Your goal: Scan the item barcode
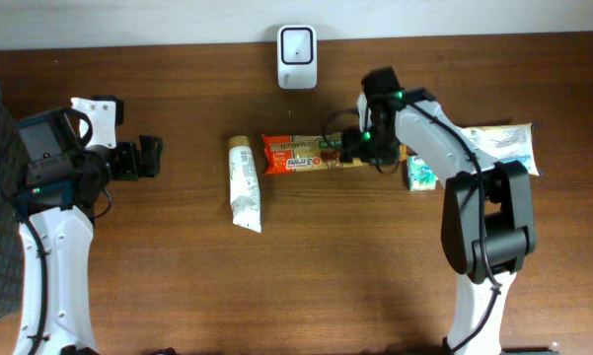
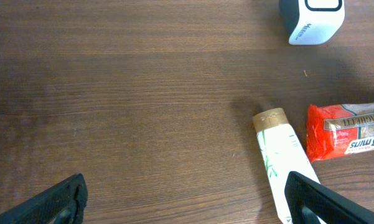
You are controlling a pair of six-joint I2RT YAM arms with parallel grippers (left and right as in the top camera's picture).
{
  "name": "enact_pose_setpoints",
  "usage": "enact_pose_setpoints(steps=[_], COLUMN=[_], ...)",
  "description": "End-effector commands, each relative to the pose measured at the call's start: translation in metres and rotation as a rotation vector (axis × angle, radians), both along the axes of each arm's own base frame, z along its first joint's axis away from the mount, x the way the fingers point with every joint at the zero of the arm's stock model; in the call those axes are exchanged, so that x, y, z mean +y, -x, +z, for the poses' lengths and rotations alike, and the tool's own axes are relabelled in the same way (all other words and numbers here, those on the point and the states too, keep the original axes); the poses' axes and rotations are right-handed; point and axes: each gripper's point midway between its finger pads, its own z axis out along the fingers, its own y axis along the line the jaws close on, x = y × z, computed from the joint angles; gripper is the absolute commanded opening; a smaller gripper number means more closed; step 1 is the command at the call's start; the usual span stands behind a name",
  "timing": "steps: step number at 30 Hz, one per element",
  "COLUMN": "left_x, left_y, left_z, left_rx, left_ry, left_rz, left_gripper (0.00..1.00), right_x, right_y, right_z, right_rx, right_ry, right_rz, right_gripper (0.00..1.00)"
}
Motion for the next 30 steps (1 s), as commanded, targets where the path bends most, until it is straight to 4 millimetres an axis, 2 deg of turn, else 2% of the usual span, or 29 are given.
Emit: enact_pose_setpoints(steps=[1,2,4,6,7,9,12,13,15,16,18,22,25,27,28,30], left_x=[-0.001,-0.001,-0.001,-0.001,-0.001,-0.001,-0.001,-0.001,-0.001,-0.001,-0.001,-0.001,-0.001,-0.001,-0.001,-0.001], left_y=[-0.001,-0.001,-0.001,-0.001,-0.001,-0.001,-0.001,-0.001,-0.001,-0.001,-0.001,-0.001,-0.001,-0.001,-0.001,-0.001], left_z=[0.004,0.004,0.004,0.004,0.004,0.004,0.004,0.004,0.004,0.004,0.004,0.004,0.004,0.004,0.004,0.004], left_rx=[-0.012,-0.012,-0.012,-0.012,-0.012,-0.012,-0.012,-0.012,-0.012,-0.012,-0.012,-0.012,-0.012,-0.012,-0.012,-0.012], left_ry=[-0.007,-0.007,-0.007,-0.007,-0.007,-0.007,-0.007,-0.007,-0.007,-0.007,-0.007,-0.007,-0.007,-0.007,-0.007,-0.006], left_rz=[-0.017,-0.017,-0.017,-0.017,-0.017,-0.017,-0.017,-0.017,-0.017,-0.017,-0.017,-0.017,-0.017,-0.017,-0.017,-0.017], left_gripper=[0.99,0.99,0.99,0.99,0.99,0.99,0.99,0.99,0.99,0.99,0.99,0.99,0.99,0.99,0.99,0.99], right_x=[0.033,0.034,0.048,0.076,0.086,0.086,0.091,0.094,0.096,0.098,0.101,0.112,0.109,0.115,0.121,0.125], right_y=[-0.018,-0.017,-0.011,-0.014,-0.018,-0.023,-0.028,-0.03,-0.029,-0.027,-0.022,0.01,0.033,0.044,0.052,0.065], right_z=[0.043,0.043,0.036,0.031,0.026,0.016,-0.002,-0.005,-0.013,-0.016,-0.029,-0.066,-0.077,-0.077,-0.077,-0.075], right_rx=[-0.064,-0.066,-0.06,-0.105,-0.128,-0.128,-0.102,-0.105,-0.091,-0.084,-0.059,0.038,0.094,0.136,0.163,0.207], right_ry=[-0.048,0.001,0.037,0.003,-0.007,-0.004,-0.029,-0.034,-0.032,-0.03,-0.014,0.075,0.148,0.132,0.107,0.089], right_rz=[-0.121,-0.219,-0.37,-0.345,-0.34,-0.478,-0.596,-0.592,-0.586,-0.582,-0.57,-0.473,-0.4,-0.279,-0.19,-0.079], right_gripper=[0.91,1.0,0.99,0.99,0.96,0.79,0.76,0.77,0.9,0.93,0.93,0.91,0.85,0.79,0.73,0.68])
